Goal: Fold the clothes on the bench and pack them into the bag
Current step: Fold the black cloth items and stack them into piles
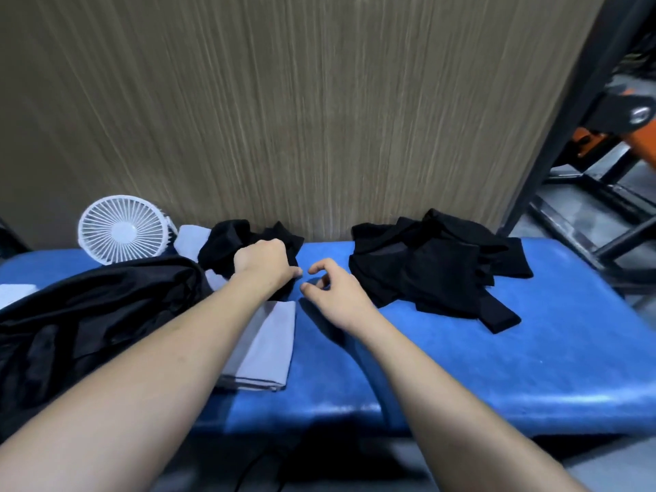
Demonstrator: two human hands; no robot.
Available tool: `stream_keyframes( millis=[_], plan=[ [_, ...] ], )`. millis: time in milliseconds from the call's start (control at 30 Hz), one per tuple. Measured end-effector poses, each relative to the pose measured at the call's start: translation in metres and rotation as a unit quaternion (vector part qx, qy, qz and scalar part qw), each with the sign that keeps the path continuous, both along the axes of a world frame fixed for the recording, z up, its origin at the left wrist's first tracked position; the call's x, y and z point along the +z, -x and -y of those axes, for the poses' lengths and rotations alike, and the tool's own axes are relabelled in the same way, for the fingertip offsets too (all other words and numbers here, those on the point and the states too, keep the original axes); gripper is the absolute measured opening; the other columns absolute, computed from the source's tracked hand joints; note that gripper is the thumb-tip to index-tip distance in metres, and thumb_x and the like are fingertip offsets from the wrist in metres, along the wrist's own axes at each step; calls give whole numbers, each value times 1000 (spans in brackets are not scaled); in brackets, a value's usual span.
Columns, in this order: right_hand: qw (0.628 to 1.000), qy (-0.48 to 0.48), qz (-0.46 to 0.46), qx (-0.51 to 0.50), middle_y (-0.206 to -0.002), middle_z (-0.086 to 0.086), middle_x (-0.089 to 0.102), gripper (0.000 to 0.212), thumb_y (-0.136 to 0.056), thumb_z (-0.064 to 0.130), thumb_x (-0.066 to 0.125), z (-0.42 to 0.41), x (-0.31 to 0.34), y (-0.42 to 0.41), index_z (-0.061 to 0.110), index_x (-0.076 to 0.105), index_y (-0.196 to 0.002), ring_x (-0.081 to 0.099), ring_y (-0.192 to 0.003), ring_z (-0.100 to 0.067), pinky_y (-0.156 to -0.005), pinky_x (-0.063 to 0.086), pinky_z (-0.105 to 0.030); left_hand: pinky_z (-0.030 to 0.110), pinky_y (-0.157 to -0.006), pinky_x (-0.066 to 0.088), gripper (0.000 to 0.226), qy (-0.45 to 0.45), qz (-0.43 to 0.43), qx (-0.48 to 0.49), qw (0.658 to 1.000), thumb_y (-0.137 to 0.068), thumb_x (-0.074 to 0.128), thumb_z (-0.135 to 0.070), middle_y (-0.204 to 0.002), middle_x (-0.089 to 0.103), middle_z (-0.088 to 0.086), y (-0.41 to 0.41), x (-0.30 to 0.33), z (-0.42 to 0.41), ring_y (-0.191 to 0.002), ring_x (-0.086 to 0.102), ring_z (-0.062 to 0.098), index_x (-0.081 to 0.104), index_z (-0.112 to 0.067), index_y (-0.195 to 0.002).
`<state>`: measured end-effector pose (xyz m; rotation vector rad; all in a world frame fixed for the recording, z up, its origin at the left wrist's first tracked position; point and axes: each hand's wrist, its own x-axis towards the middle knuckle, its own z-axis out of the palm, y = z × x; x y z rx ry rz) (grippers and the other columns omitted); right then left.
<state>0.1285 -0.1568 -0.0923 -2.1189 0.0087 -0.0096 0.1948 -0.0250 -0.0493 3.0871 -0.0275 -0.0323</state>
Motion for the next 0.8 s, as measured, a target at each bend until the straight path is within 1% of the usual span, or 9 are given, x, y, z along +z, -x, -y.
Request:
stream_keyframes(
  millis=[100, 200, 267, 367, 500, 633, 667, 733, 800],
  plan=[
    [998, -49, -33, -10, -96, -1, 61, 35, -94, 33, 61, 4, 0, -4, 18, 51, -124, 58, -96, -18, -77, 44, -29, 29, -66, 40, 17, 54, 0, -8, 998, -80, 66, -31, -90, 68, 1, -4, -1, 7, -89, 63, 25, 53, -22, -73],
    [994, -91, -48, -37, -102, -2, 59, 41, -95, 29, 59, 13, 1, -7, 15, 47, -131, 56, -92, -16, -78, 42, -27, 31, -71, 38, 17, 132, -14, -45, 990, -75, 63, -27, -72, 62, -4, -1, 5, 13, -82, 59, 25, 50, -20, -67],
    [988, -128, -61, -67, -104, -3, 61, 43, -95, 27, 57, 19, 1, -8, 17, 44, -135, 59, -86, -19, -76, 45, -31, 31, -69, 36, 21, 214, -37, -70, 974, -73, 62, -27, -56, 55, -8, 6, 13, 14, -66, 54, 20, 47, -19, -62],
    [967, -223, -80, -90, -98, -4, 64, 46, -97, 27, 54, 24, 4, -5, 18, 39, -140, 65, -81, -23, -80, 55, -42, 28, -58, 32, 26, 362, -85, -113, 921, -77, 61, -17, -52, 45, -8, 24, 33, 15, -55, 42, 14, 46, -19, -57],
    [929, -346, -93, -89, -98, 2, 59, 57, -97, 39, 58, 25, 12, 1, 19, 33, -145, 59, -78, -20, -72, 51, -35, 30, -56, 29, 19, 481, -125, -168, 852, -75, 57, -12, -61, 42, 6, 46, 64, 20, -61, 40, 18, 45, -17, -61],
    [862, -491, -118, -38, -132, 1, 57, 77, -86, 52, 70, 39, 21, 11, 44, 18, -143, 62, -112, -22, -90, 52, -41, 33, -59, 31, 17, 618, -172, -146, 753, -76, 49, -10, -66, 33, 9, 57, 87, 17, -66, 39, 25, 39, -19, -66],
    [850, -515, -108, -29, -137, -3, 59, 79, -86, 47, 73, 44, 23, 14, 41, 21, -146, 62, -115, -24, -91, 52, -43, 35, -63, 34, 17, 644, -190, -138, 728, -78, 47, -10, -68, 35, 9, 59, 90, 14, -72, 40, 28, 39, -19, -66],
    [835, -543, -85, -13, -130, -14, 66, 52, -92, 32, 69, 53, 30, 20, 19, 50, -138, 67, -104, -24, -86, 52, -42, 39, -72, 36, 16, 682, -209, -126, 690, -77, 47, -11, -72, 40, 10, 62, 94, 9, -82, 41, 31, 42, -20, -66],
    [859, -507, -68, -17, -108, -13, 73, 28, -95, 20, 64, 64, 37, 27, 8, 65, -120, 69, -84, -22, -66, 54, -32, 36, -69, 37, 15, 681, -187, -113, 699, -77, 48, -12, -70, 42, 6, 66, 92, 5, -74, 45, 26, 43, -20, -66]
  ],
)
